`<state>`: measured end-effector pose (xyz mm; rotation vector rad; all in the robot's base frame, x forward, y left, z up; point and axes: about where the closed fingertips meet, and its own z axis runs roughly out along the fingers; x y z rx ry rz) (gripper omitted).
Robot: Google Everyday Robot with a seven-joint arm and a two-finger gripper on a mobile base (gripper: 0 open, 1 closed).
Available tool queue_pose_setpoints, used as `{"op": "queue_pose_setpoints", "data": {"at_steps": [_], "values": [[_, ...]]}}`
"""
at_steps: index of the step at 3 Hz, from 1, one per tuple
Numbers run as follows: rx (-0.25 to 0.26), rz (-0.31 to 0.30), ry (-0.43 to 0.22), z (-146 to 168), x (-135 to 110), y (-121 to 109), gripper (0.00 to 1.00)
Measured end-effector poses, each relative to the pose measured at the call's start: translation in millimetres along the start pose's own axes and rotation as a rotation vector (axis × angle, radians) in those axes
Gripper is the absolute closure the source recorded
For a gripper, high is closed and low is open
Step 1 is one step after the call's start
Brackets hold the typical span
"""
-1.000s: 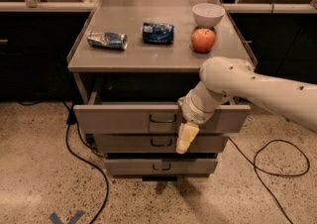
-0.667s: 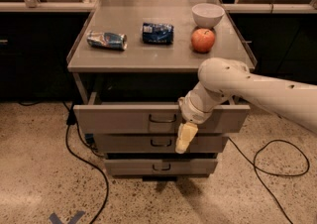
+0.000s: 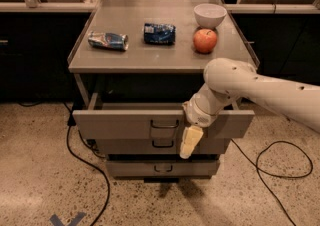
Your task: Open top drawer
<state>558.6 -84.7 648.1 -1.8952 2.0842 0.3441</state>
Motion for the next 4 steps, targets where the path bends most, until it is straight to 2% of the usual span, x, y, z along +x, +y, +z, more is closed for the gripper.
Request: {"op": "queue_pose_setpoints", "data": {"at_steps": [1,4], "values": [[-0.068,0.09,-0.024,-38,-4,76,0.0],[-0.077,0.089,-0.056,-37,0,92,0.0]]}}
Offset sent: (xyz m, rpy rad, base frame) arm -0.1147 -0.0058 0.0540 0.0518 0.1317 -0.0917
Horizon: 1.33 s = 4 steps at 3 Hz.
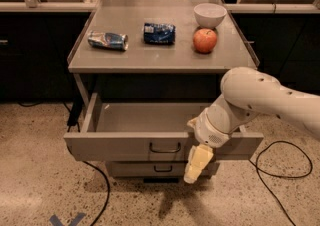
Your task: Open top drawer
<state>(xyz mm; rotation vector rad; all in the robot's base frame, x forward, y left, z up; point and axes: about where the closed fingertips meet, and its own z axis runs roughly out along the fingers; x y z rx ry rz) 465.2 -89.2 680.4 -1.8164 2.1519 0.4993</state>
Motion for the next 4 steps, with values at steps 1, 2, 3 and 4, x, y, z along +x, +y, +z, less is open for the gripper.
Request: {"op": "queue_pose_setpoints", "data": {"at_steps": [1,2,3,4], "values": [[-0.012,-0.006,-0.041,-4,-2,19,0.0],[-0.018,-0.029,-0.063,-20,-15,50,0.0],[-0.018,-0.029,-0.063,-20,-15,50,0.0],[-0.001,-0.039,-0.048,-18,-11,41,0.0]]}}
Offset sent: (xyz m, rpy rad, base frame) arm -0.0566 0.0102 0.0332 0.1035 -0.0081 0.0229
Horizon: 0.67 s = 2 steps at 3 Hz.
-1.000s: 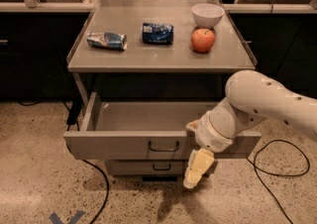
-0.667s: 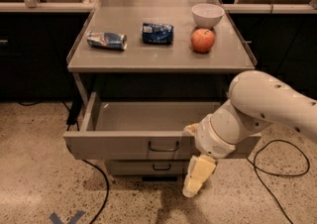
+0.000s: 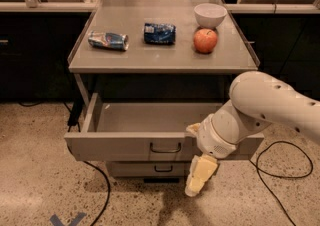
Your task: Open top drawer
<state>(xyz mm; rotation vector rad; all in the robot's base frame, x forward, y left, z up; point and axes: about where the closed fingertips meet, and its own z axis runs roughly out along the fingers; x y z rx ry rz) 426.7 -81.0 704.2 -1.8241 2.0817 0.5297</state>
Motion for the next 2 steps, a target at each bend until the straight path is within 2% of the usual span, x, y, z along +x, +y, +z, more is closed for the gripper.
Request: {"op": "queue_pose_setpoints", "data": {"at_steps": [1,2], "values": [[0.014,-0.016,0.024,8,8,-21,0.0],[-0.001,-0.014,0.035,19,15,-38,0.0]]}}
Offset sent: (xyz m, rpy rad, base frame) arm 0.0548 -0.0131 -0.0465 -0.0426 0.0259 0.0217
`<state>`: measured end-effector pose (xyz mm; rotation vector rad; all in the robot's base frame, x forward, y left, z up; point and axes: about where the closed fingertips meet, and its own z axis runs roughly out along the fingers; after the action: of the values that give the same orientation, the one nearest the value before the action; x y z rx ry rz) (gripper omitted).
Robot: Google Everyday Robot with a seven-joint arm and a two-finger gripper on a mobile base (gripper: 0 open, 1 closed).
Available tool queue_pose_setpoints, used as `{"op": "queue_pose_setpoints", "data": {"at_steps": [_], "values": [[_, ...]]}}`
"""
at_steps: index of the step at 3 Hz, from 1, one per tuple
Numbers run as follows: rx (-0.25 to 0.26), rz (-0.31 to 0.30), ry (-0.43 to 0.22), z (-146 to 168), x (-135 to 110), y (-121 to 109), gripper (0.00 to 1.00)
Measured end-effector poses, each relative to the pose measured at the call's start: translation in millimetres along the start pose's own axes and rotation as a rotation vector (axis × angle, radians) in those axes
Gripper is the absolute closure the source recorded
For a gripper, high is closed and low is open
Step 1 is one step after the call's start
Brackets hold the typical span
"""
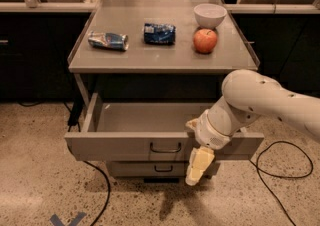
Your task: Open top drawer
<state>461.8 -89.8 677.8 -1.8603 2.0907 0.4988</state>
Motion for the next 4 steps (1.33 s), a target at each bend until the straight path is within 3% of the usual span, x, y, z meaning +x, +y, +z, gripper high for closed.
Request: {"op": "queue_pose_setpoints", "data": {"at_steps": [1,2,3,4], "values": [[-0.099,0.078,-0.027,14,16,-1,0.0],[-0.114,0.087,-0.037,6,11,10,0.0],[-0.12,0.173,-0.098,-25,6,75,0.0],[-0.12,0.173,-0.098,-25,6,75,0.0]]}}
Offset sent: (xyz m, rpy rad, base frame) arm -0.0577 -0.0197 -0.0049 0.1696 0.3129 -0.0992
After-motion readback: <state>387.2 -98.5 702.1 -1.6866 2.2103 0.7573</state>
